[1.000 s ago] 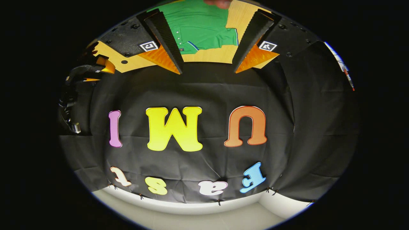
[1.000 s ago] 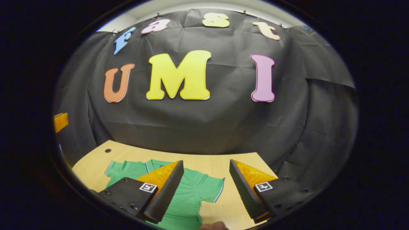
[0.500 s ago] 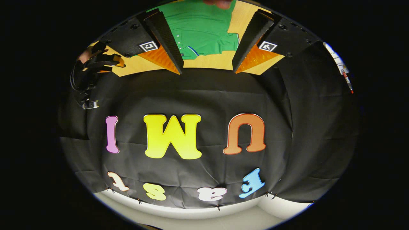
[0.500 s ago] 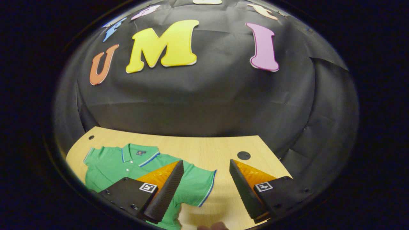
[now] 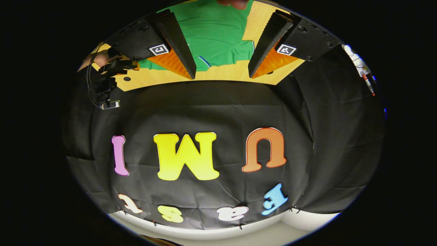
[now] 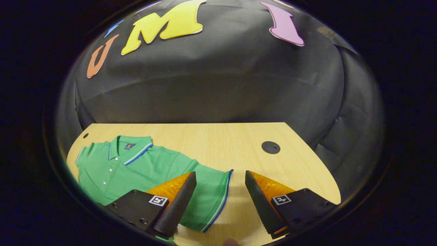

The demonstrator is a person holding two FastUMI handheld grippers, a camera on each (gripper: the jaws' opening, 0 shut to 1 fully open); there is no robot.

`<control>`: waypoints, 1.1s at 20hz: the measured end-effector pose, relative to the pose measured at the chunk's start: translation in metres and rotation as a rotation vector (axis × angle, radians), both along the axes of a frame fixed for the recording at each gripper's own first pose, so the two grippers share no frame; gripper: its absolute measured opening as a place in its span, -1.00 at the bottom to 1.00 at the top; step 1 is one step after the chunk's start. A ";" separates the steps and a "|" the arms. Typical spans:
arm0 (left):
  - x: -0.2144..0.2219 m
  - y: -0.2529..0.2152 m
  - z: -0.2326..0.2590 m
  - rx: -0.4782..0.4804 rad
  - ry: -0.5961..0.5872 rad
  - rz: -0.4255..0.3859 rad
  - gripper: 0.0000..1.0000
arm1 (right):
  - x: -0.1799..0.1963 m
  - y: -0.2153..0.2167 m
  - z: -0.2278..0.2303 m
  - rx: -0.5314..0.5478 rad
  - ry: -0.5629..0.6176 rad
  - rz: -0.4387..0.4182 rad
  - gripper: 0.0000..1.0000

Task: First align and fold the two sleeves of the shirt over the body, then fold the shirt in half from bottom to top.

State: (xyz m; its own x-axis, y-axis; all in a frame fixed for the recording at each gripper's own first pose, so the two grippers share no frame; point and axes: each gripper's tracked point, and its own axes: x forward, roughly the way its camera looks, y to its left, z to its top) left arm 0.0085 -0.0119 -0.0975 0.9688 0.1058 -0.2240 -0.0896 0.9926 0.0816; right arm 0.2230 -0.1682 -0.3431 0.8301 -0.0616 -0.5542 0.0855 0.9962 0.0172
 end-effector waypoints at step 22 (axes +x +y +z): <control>-0.027 0.008 -0.022 0.026 0.087 0.066 0.97 | 0.011 0.001 -0.023 0.005 0.077 0.012 -0.89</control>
